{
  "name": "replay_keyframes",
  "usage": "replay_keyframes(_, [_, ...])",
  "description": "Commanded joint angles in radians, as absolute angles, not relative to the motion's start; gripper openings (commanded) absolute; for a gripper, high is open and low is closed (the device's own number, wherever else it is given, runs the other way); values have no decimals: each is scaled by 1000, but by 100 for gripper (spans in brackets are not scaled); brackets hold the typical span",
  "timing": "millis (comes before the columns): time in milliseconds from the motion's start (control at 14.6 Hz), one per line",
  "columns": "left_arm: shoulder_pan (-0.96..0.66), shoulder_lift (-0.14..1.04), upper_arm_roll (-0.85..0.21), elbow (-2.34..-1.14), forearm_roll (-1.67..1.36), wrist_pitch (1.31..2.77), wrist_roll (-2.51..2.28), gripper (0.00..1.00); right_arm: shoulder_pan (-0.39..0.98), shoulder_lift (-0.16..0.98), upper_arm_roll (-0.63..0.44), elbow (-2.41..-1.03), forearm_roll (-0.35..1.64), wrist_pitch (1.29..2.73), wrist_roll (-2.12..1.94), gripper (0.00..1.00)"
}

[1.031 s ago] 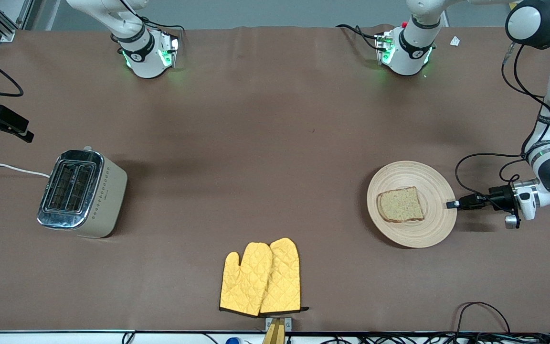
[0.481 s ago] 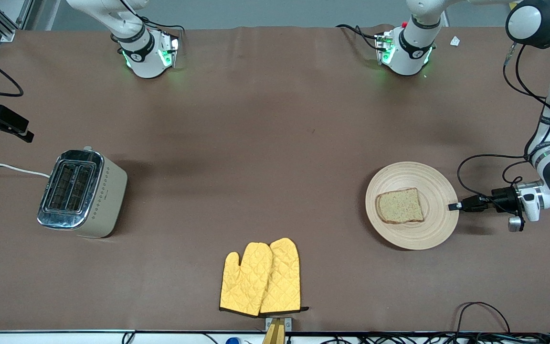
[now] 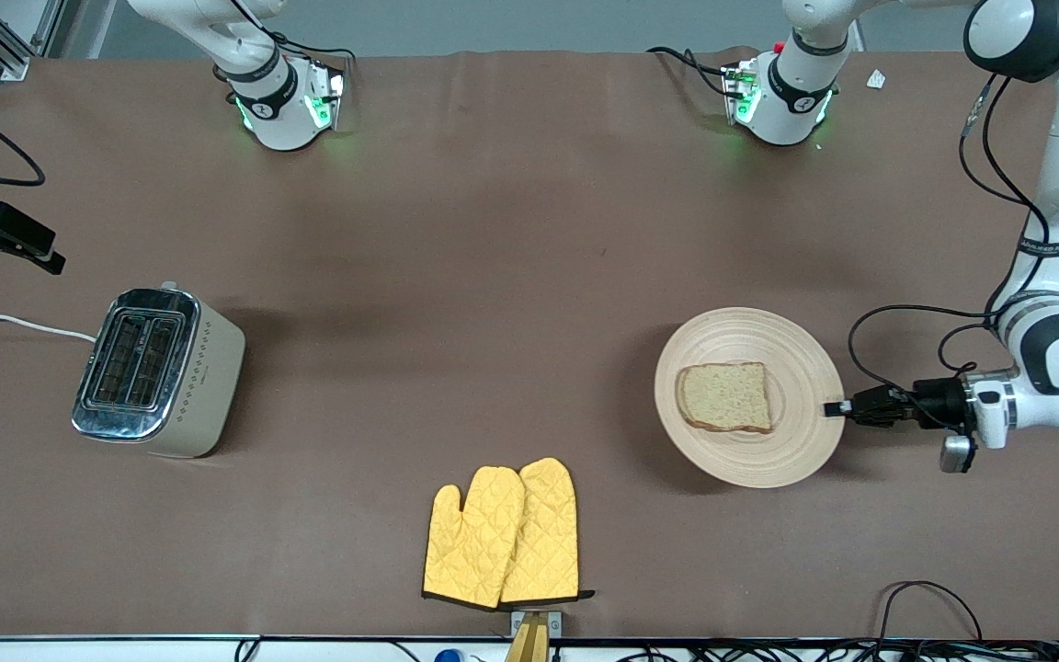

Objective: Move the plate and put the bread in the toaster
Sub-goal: 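Slide the plate with the left gripper toward the table center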

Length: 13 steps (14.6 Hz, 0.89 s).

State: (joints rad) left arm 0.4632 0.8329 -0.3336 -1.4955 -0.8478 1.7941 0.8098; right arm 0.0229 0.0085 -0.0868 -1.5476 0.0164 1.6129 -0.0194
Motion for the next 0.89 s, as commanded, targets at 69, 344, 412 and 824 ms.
replay_keyframes(69, [399,807,-388,-1526,-861,1818,752,0,25,-20,-84,-1580,5,1628,-20,100])
replay_keyframes(344, [359,804,-497,-1627,-871,2055,744,0,25,-20,-84,-1580,5,1628,-20,100])
replay_keyframes(412, [342,808,-517,-1641,-894,2100,729,0,25,-20,-84,-1580,5,1628,-20,100])
replay_keyframes(824, [160,816,-520,-1678,-1038,2284,706,0,25,-20,-84,-1580,5,1628,-20,100])
